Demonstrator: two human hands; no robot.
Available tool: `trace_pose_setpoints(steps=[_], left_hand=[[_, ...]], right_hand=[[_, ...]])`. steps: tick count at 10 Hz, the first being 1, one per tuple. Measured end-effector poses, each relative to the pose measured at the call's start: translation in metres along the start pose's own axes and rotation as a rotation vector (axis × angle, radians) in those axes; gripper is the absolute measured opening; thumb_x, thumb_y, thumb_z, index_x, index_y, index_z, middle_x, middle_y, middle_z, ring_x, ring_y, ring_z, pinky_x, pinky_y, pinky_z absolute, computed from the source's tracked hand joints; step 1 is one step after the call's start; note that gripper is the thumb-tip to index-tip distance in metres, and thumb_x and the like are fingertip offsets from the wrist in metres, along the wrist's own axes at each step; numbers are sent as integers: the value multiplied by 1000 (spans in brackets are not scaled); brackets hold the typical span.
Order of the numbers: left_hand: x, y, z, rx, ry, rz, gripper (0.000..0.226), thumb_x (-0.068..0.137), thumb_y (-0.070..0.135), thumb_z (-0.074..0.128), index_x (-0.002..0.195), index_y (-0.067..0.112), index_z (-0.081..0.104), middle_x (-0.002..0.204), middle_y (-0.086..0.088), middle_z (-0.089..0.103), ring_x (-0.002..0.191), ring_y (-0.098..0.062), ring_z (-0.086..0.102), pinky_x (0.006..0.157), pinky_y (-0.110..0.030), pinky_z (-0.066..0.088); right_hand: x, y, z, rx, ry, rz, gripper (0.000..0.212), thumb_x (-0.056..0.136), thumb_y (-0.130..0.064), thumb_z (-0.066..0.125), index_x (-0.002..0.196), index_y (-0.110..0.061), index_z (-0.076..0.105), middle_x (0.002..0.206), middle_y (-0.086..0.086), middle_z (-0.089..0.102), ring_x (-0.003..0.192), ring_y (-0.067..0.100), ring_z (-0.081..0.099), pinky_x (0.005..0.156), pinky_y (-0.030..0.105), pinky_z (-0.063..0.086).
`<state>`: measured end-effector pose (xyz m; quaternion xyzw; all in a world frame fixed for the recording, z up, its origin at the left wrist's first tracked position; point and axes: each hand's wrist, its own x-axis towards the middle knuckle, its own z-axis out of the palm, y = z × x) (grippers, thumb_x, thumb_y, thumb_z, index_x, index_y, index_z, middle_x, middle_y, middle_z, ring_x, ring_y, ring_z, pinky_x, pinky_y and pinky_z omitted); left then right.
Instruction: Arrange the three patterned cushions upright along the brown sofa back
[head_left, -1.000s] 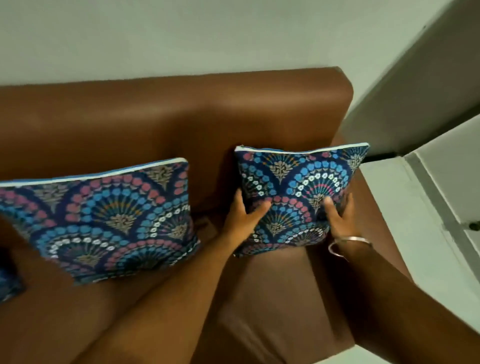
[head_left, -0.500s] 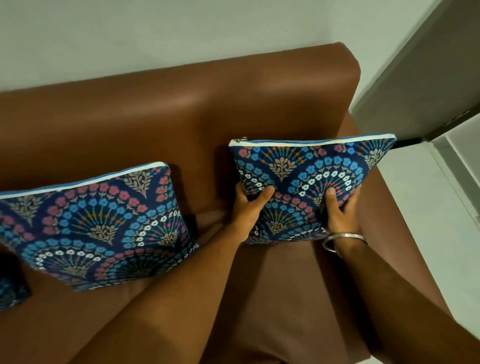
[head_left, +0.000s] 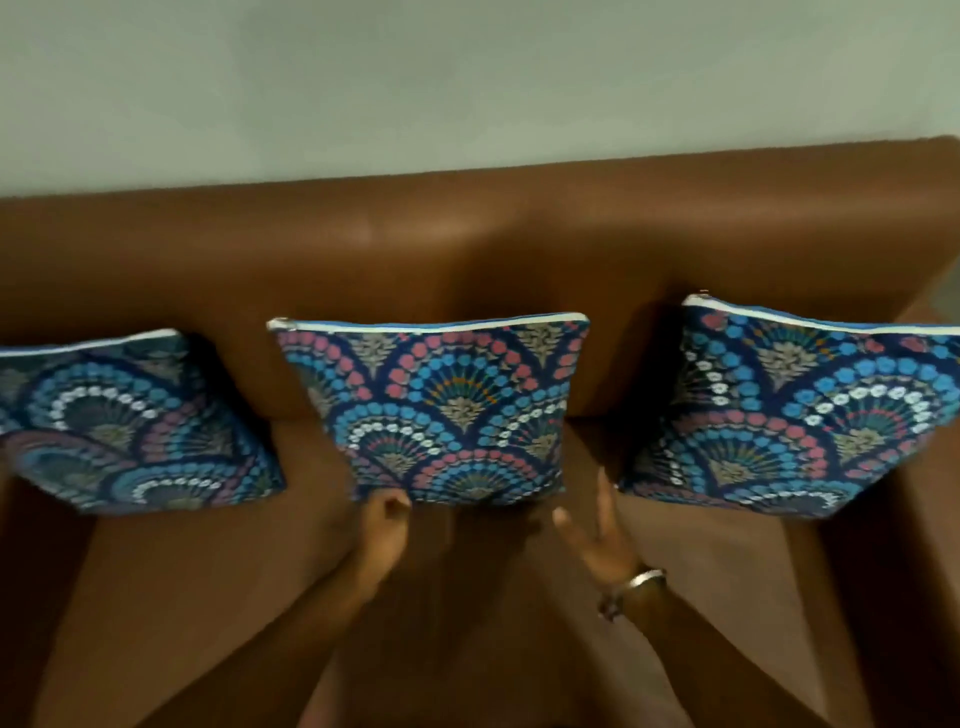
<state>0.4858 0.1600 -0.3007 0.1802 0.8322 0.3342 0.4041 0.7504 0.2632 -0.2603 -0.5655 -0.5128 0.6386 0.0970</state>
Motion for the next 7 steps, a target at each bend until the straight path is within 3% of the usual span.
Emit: trace_pose_setpoints(steps=[1, 2, 3, 4, 5, 6, 7], left_hand=[[47, 33, -81, -42, 234, 17, 58, 96, 61, 39, 125, 12, 55, 120, -15, 61, 110, -32, 58, 100, -52, 44], [47, 97, -104, -273, -118, 91, 53, 95, 61, 36, 131, 23, 46, 125, -5, 59, 112, -25, 58, 91, -51, 49], [47, 110, -105, -383, -201, 7, 51, 98, 55, 38, 143, 32, 31, 121, 13, 48, 110, -12, 47, 90, -47, 39], [56, 94, -109, -351, -135, 76, 60, 96, 57, 41, 146, 31, 25, 122, 13, 45, 113, -14, 45, 91, -51, 38], [60, 83, -119, -431, -135, 41, 62, 96, 57, 41, 148, 30, 21, 129, 10, 45, 122, -20, 46, 90, -48, 39], [62, 92, -124, -411, -125, 2, 65, 97, 58, 38, 151, 30, 17, 150, 1, 38, 135, -26, 41, 93, -48, 38], [47, 92, -125, -290, -2, 64, 65, 98, 55, 40, 151, 22, 23, 143, 0, 43, 129, -22, 45, 97, -36, 38]], right_hand=[[31, -54, 23, 168, 111, 30, 80, 95, -37, 55, 154, -27, 4, 160, 1, 22, 146, 25, 24, 100, 28, 29], [55, -86, 40, 270, 142, 37, 97, 76, -72, 56, 153, -40, 5, 151, -6, 35, 139, 21, 37, 109, 45, 38], [64, -95, 54, 169, 184, 113, 98, 76, -79, 48, 153, -35, 7, 156, 1, 34, 139, 32, 38, 112, 52, 35], [68, -97, 69, 72, 229, 142, 99, 78, -79, 39, 154, -25, 7, 156, 8, 35, 136, 36, 42, 110, 48, 38], [63, -102, 88, 69, 251, 24, 87, 89, -64, 43, 153, -14, 12, 143, 4, 42, 127, 26, 46, 79, 13, 46], [67, -106, 98, 9, 337, -26, 64, 100, -40, 41, 153, -12, 16, 154, 10, 37, 136, 29, 40, 83, 12, 30], [50, -114, 101, 26, 414, -146, 97, 83, -74, 45, 154, -15, 15, 158, 10, 30, 142, 25, 33, 114, 32, 28]])
